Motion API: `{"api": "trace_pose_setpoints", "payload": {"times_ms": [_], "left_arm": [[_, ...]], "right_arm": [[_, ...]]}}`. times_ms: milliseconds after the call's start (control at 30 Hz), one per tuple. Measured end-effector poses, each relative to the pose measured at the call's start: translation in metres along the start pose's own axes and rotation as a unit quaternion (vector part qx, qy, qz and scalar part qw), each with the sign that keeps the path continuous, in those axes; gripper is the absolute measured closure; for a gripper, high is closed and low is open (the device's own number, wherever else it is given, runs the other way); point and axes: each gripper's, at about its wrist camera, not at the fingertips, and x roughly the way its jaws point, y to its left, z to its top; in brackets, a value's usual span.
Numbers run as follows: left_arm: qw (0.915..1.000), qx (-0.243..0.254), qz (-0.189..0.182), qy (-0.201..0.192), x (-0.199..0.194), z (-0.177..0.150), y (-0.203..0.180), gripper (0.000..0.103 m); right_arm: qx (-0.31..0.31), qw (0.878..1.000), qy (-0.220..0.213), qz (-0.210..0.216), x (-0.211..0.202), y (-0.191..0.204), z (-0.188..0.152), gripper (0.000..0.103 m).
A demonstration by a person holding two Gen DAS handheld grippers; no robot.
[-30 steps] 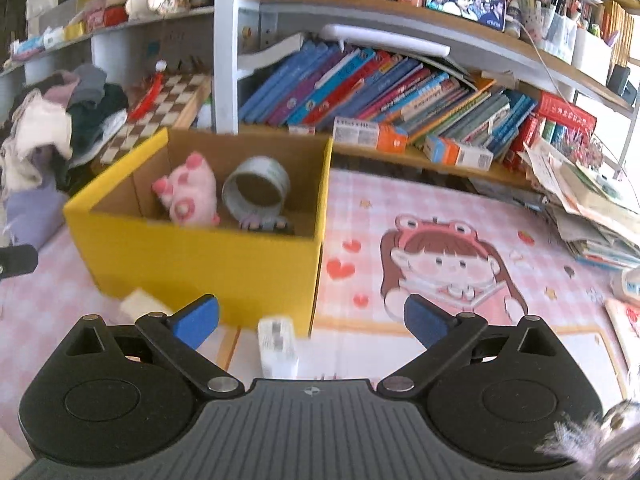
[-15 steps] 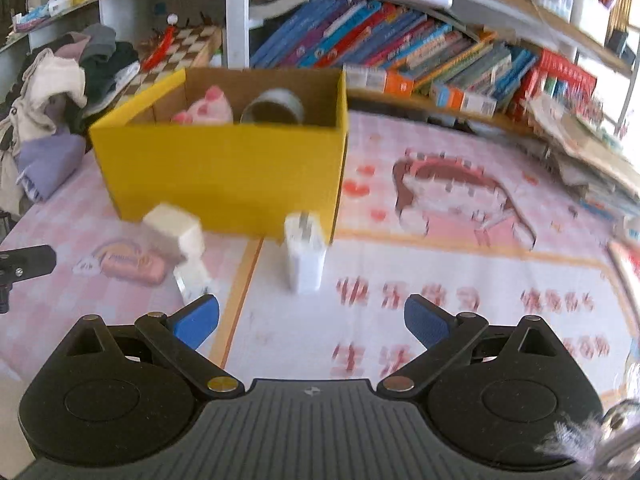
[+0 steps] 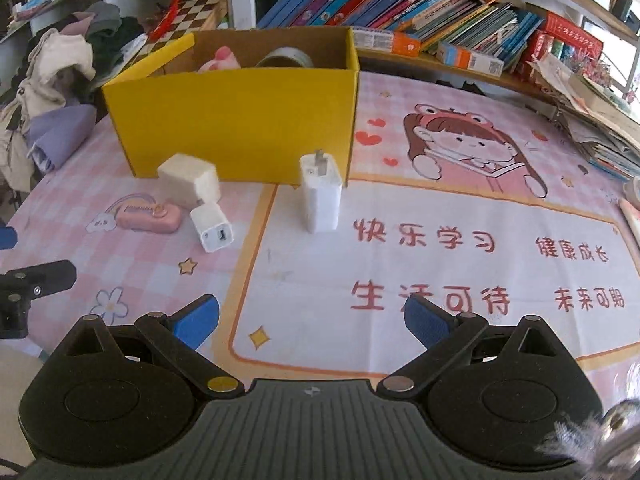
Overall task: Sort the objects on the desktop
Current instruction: 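Move the left gripper toward the pink box cutter while the right gripper approaches the white charger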
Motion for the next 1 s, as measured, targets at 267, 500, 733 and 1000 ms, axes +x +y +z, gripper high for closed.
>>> {"api": "trace_pose_setpoints", "payload": {"times_ms": [267, 500, 733, 1000], "left_arm": [[0.9999, 0.015, -0.005, -0.002, -0.001, 0.004, -0.004, 0.004], [1.0000, 0.008, -0.005, 0.002, 0.001, 0.007, 0.001, 0.004], [0.9999, 0.012, -0.010, 0.006, 0.004, 0.008, 0.000, 0.004], [0.9999, 0.006, -0.014, 0.008, 0.012, 0.014, 0.002, 0.004]], "right_arm": [[-0.011, 1.000, 0.007, 0.014, 0.002, 0.006, 0.000, 0.006], [-0.004, 1.000, 0.011, 0.013, 0.005, 0.004, 0.004, 0.006], [0.001, 1.000, 0.015, 0.015, 0.009, 0.001, 0.007, 0.008], [-0.003, 1.000, 0.016, 0.019, 0.020, -0.002, 0.016, 0.020]]}}
